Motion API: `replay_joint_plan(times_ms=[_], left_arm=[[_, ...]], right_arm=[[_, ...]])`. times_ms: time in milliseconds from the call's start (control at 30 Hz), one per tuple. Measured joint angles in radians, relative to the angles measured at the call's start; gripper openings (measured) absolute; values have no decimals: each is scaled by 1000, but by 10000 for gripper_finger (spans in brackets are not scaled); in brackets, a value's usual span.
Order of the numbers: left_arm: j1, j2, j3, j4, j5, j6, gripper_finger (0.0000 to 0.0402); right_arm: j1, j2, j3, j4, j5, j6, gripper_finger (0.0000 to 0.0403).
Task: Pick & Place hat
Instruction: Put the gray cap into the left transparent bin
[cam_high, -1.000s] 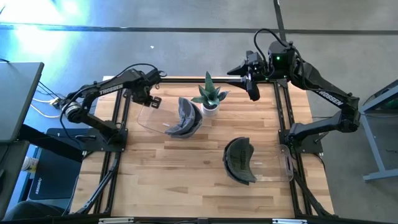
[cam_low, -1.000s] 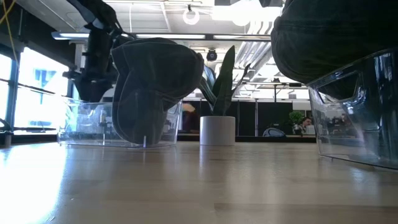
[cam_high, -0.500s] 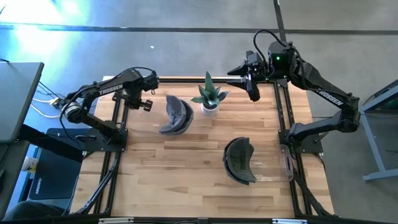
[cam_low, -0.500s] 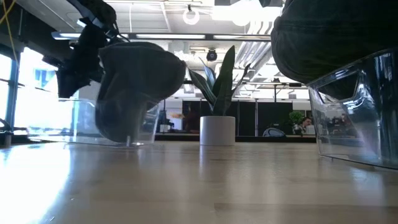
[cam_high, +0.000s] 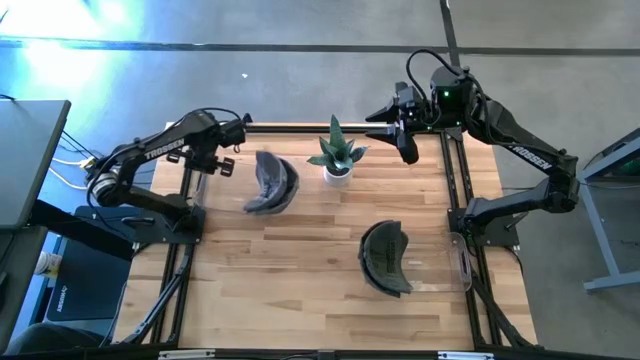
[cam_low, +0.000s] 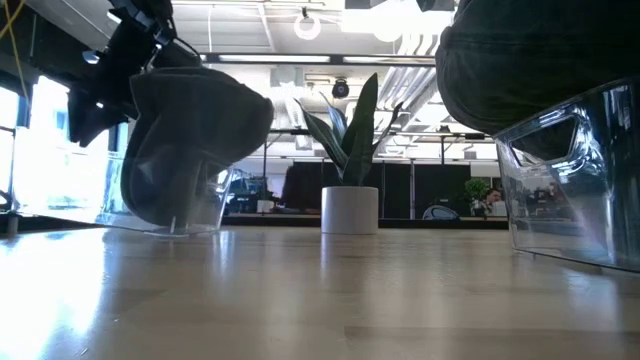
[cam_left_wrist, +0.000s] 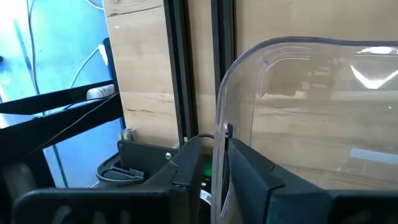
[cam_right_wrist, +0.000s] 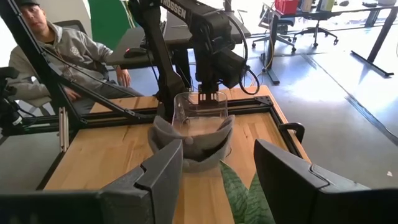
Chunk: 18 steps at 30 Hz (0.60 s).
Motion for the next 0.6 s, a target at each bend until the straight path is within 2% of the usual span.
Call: replay_joint_plan(times_ms=[167,267,500,600], left_arm=[[0,-6,0,1,1,4,104],[0,-13,2,8,53,39,111],[-52,-14,108,1,371,145,110],[-115,-14,160,-20,494,269,110]], right_arm=[[0,0,0,0,0,-8,194],[0,0,0,0,0,-7,194],[0,0,0,0,2,2,194],[0,0,0,0,7,15,194]])
